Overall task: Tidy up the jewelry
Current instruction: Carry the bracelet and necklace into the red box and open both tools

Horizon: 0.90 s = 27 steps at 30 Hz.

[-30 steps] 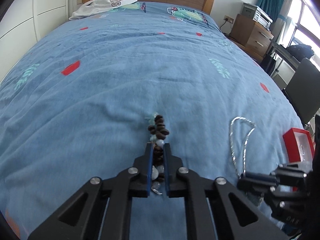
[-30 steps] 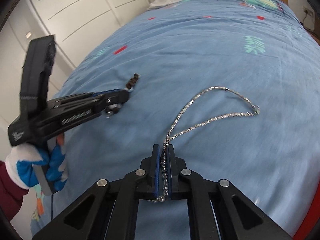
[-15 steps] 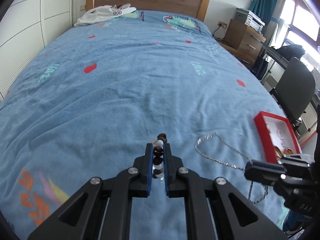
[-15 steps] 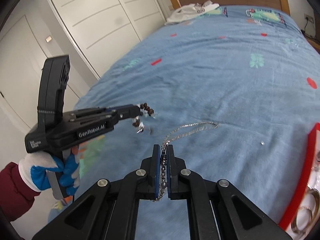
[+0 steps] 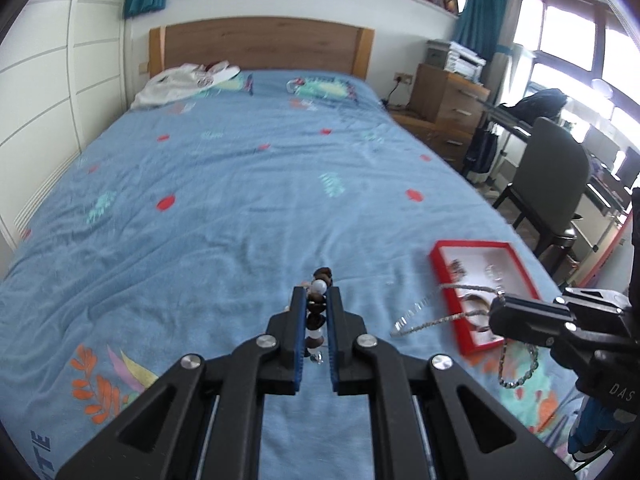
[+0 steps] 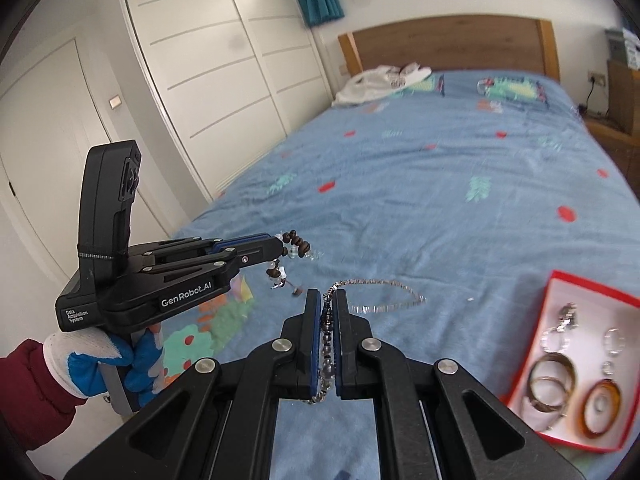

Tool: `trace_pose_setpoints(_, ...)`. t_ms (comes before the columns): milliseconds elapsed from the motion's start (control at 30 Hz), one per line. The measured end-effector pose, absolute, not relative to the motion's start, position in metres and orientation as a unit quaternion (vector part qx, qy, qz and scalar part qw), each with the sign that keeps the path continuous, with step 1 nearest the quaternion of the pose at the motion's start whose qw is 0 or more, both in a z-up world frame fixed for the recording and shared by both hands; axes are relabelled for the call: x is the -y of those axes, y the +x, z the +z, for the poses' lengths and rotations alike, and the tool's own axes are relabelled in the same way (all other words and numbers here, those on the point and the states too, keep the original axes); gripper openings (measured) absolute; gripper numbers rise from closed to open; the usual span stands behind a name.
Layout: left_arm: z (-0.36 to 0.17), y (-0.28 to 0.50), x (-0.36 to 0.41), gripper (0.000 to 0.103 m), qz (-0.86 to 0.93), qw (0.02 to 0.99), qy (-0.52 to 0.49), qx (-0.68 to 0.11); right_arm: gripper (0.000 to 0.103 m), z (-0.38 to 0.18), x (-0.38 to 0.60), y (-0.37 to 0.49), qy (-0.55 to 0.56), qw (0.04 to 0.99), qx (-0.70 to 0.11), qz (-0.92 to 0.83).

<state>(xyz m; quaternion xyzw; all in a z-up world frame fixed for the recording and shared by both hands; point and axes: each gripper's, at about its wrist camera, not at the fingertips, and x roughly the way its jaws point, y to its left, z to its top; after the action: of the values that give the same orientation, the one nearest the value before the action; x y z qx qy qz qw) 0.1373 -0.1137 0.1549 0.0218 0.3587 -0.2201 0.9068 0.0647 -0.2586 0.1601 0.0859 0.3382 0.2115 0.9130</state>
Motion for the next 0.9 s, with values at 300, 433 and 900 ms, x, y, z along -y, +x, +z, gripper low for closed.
trace_pose_setpoints(300,0.199,0.102,0.164,0.009,-0.259,0.910,0.034,-0.323,0.006,0.210,0.306,0.015,0.074,0.938,-0.292,0.172)
trace_pose_setpoints(433,0.211,0.097,0.194,0.009,-0.279,0.906,0.035,-0.318,0.006,0.222,0.337,0.005,0.073,0.944,-0.284,0.151)
trace_pose_setpoints(900,0.175,0.122,0.324,0.009,-0.338,0.871,0.061,-0.352,0.006,0.201,0.459,0.022,0.100,0.948,-0.291,0.080)
